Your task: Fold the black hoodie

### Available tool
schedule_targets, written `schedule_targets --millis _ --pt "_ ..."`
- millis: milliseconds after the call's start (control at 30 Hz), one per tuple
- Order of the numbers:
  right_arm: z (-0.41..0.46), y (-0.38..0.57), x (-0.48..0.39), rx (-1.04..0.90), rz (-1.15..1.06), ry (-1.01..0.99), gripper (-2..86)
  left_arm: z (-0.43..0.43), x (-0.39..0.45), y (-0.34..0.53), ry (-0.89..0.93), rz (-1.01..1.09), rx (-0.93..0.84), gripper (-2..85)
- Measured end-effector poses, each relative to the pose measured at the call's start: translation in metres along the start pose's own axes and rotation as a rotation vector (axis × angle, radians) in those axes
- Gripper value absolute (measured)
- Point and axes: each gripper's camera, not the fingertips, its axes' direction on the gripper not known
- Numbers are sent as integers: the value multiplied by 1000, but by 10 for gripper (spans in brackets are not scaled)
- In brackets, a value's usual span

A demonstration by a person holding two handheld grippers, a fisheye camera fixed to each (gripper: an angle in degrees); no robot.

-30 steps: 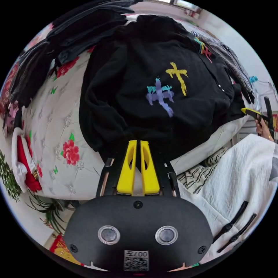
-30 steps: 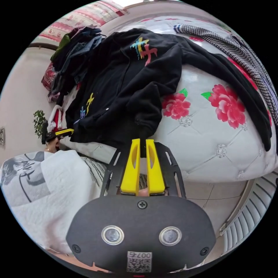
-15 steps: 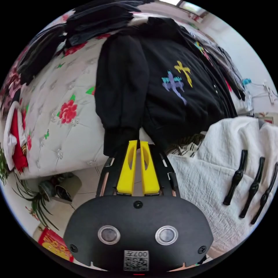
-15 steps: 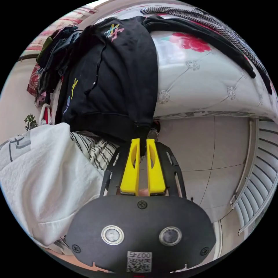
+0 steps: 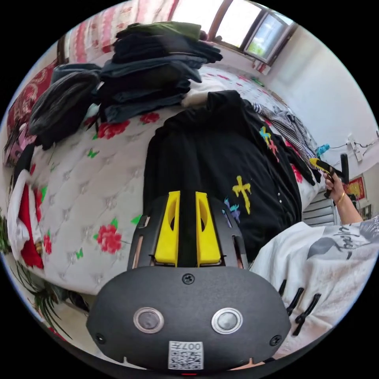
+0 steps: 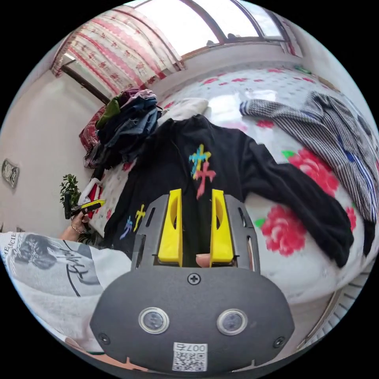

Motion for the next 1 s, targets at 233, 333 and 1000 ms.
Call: schedule_targets --millis 233,333,1000 --pt "84 -173 -37 -60 -215 31 106 39 31 -150 76 156 56 110" --pt "128 -235 -38 -111 -264 40 111 66 43 -211 69 220 55 120" --pt "175 2 -12 -515 -270 -44 43 151 139 -15 12 557 -122 24"
